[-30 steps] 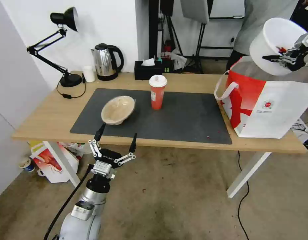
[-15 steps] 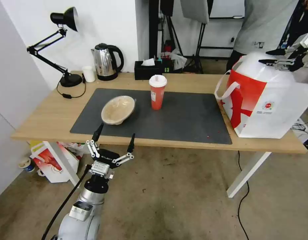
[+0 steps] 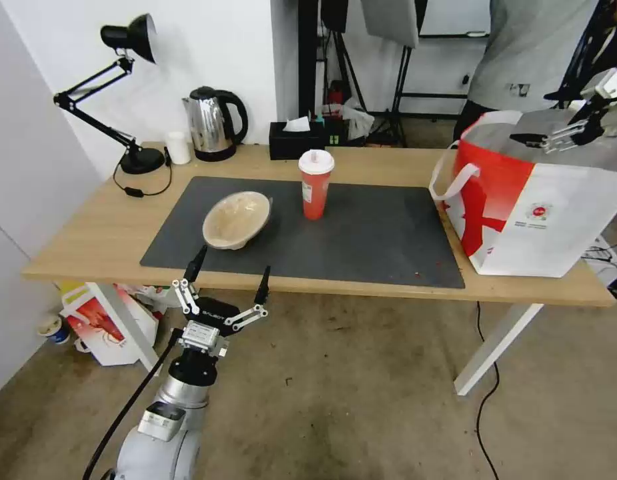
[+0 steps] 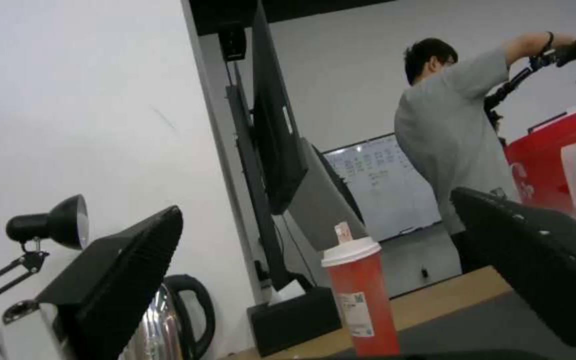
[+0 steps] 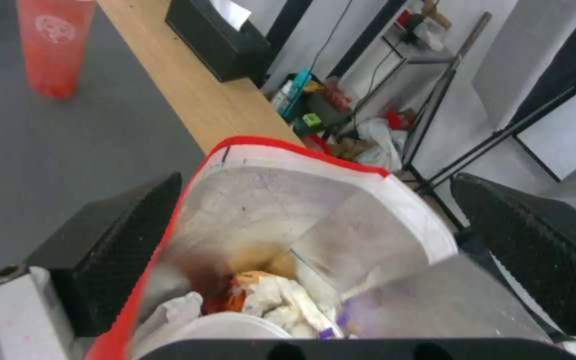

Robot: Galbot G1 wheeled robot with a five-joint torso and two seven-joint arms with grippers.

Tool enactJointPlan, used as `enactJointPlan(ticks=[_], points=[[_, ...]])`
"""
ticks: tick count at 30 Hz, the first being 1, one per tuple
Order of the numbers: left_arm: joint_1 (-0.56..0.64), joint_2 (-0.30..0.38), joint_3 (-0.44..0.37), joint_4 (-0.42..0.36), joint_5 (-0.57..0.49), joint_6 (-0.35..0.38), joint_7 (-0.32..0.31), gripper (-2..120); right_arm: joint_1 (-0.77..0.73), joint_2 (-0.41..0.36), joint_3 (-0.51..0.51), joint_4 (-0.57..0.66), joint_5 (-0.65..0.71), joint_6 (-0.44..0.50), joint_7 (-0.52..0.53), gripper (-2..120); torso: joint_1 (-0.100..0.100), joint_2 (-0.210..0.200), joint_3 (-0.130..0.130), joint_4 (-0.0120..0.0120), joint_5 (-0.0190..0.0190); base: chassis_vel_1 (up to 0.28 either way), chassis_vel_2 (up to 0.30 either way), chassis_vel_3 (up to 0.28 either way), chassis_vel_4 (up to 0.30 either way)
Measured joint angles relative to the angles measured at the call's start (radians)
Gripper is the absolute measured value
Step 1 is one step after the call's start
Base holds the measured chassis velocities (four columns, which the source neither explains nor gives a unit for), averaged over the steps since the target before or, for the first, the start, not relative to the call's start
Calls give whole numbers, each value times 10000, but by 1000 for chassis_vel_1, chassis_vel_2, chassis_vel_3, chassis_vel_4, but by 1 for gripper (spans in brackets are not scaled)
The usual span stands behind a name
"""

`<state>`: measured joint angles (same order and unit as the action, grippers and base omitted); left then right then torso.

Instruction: Pick up the trash from the table and place it into the takeout bag.

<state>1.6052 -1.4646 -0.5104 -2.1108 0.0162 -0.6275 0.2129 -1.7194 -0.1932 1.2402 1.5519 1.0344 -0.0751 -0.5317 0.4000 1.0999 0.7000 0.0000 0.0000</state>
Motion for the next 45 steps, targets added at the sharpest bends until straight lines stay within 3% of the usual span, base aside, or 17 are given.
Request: enactJointPlan(ticks=[6,11,15,24,31,35,45], points=[[-53,-20,-28,48,-11,19,1,100,225,43,56,749,672,-176,435,100,0,0,0,0,-2,0,0,0,0],[-113,-135,-12,46,-41,33,-2,100,341,537,205,2589,1817,-273,1872,100,0,0,0,3,-2,0,0,0,0],[-161,-204,-75,46,-134,38,-7,100,463,1447,393,4356,2454,-290,3049,100,0,2,0,-1,0,0,0,0,0],[-185,-331,-25,81,-195,57,-12,100,484,2978,425,6355,3052,155,4152,100,-1,3,-1,1,-2,0,0,0,0],[-278,-502,-32,170,-204,86,-14,100,333,4831,65,7842,2521,630,4939,100,-1,3,-1,0,-2,0,0,0,0],[-309,-575,-67,209,-224,86,-19,100,259,5440,-145,8249,2179,866,5223,100,-1,3,-1,0,-1,0,0,0,0],[-553,-904,-88,475,-252,101,-29,100,281,9029,-2250,9386,-1290,1971,5974,100,-1,3,-1,0,0,0,0,0,0]])
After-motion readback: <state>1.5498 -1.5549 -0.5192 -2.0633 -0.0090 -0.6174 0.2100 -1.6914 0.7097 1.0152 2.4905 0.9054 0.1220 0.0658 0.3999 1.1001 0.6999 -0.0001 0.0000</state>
